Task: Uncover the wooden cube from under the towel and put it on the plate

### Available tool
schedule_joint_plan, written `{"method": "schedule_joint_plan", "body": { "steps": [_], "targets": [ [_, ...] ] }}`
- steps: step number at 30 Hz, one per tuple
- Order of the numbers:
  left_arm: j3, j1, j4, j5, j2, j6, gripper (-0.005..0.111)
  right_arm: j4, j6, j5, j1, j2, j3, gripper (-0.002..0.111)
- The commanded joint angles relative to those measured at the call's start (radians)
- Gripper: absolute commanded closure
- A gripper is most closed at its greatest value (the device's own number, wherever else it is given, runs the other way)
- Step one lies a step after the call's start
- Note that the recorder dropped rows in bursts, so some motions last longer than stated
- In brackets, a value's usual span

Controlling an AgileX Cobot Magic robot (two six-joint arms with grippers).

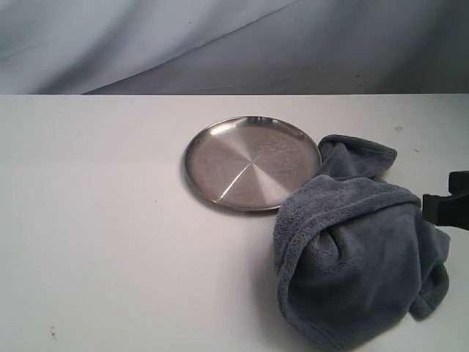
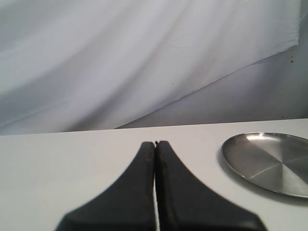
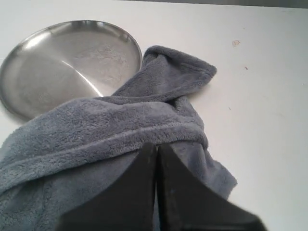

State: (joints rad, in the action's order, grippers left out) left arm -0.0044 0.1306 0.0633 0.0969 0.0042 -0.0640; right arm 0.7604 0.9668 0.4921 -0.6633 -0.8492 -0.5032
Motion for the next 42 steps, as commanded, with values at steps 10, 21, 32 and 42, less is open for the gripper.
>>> {"method": "schedule_joint_plan", "body": {
  "steps": [10, 21, 32, 42],
  "targets": [
    [0.004, -0.002, 0.002, -0.011, -0.004, 0.003, 0.107, -0.76, -0.992, -0.374, 0.184, -0.368, -0.066, 0.108],
    [0.004, -0.002, 0.002, -0.011, -0.004, 0.003, 0.107, -0.87, -0.992, -0.125, 0.184, -0.479, -0.196, 0.107],
    [0.004, -0.002, 0.002, -0.011, -0.004, 0.003, 0.107, -0.902, -1.006, -0.184, 0.162, -0.485, -0.196, 0.042],
    [0.004, -0.002, 0.002, -0.011, -0.004, 0.003, 0.107, -0.896, -1.048, -0.162, 0.135, -0.495, -0.196, 0.042]
  ]
}}
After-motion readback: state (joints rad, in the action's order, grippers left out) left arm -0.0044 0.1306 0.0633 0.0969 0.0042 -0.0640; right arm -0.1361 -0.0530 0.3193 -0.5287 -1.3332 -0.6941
